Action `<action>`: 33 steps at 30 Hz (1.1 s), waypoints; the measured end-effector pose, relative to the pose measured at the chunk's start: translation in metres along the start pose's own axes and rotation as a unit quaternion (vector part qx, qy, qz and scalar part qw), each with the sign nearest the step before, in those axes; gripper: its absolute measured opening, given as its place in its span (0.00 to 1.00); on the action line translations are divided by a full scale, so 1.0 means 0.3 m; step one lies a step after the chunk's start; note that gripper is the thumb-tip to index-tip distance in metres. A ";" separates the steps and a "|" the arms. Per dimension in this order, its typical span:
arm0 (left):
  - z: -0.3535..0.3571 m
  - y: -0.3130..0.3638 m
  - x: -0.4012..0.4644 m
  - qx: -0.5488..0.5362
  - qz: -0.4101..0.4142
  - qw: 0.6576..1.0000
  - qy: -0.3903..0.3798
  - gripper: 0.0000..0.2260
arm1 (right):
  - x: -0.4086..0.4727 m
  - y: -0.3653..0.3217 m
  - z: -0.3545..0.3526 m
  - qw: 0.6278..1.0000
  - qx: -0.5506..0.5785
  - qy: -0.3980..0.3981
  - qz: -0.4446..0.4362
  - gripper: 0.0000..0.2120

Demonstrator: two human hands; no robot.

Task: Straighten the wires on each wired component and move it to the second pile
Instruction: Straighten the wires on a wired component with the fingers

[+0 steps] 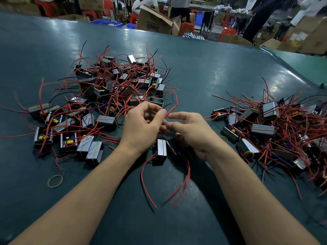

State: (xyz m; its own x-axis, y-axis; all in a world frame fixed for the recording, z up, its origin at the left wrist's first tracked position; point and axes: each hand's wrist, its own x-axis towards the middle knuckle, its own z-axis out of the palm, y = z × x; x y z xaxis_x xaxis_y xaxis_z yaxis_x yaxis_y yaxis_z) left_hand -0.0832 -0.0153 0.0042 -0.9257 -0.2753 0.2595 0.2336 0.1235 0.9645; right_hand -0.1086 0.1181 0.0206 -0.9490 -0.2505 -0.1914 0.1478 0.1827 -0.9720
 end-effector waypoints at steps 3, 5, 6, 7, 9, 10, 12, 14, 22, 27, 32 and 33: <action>-0.002 0.003 0.000 0.004 0.011 1.000 0.007 0.02 | 0.011 0.004 -0.009 1.000 0.007 -0.014 0.026 0.16; 0.000 0.001 -0.002 0.060 0.041 0.997 0.007 0.02 | 0.014 0.010 -0.005 0.998 -0.061 0.027 -0.003 0.14; 0.001 -0.002 -0.003 0.084 0.053 0.995 0.007 0.01 | 0.017 0.014 0.002 0.989 -0.131 0.056 -0.033 0.13; 0.001 -0.005 -0.003 0.104 0.061 0.993 0.007 0.02 | 0.019 0.019 0.011 0.975 -0.199 0.084 -0.061 0.14; 0.000 -0.012 -0.004 0.137 0.077 0.988 0.004 0.02 | 0.025 0.024 0.031 0.947 -0.292 0.104 -0.088 0.16; 0.000 -0.014 -0.005 0.151 0.084 0.985 0.002 0.03 | 0.027 0.021 0.040 0.938 -0.319 0.102 -0.086 0.16; 0.001 -0.018 -0.009 0.168 0.096 0.981 0.004 0.04 | 0.028 0.013 0.047 0.934 -0.336 0.099 -0.069 0.13; 0.000 -0.019 -0.009 0.180 0.105 0.978 0.011 0.04 | 0.029 0.010 0.043 0.940 -0.318 0.113 -0.055 0.08; -0.004 -0.019 -0.010 0.226 0.117 0.967 0.021 0.01 | 0.017 0.015 0.011 0.949 -0.286 0.118 -0.052 0.03; -0.003 -0.014 -0.012 0.224 0.115 0.967 0.022 0.01 | 0.021 0.014 0.038 0.928 -0.351 0.113 -0.055 0.08; 0.003 -0.011 -0.017 0.232 0.133 0.964 0.005 0.04 | 0.018 0.028 0.023 0.968 -0.192 0.154 -0.044 0.05; 0.003 -0.010 -0.017 0.238 0.139 0.961 0.006 0.03 | 0.017 0.030 0.019 0.977 -0.142 0.156 -0.040 0.06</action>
State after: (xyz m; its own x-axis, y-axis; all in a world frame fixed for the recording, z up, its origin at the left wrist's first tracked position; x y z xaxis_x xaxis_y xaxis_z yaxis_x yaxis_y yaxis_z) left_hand -0.0793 -0.0134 0.0001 -0.8434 -0.1787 0.5067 0.3063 0.6149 0.7267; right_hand -0.1106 0.1130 0.0100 -0.9996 0.0191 -0.0226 0.0287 0.4410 -0.8971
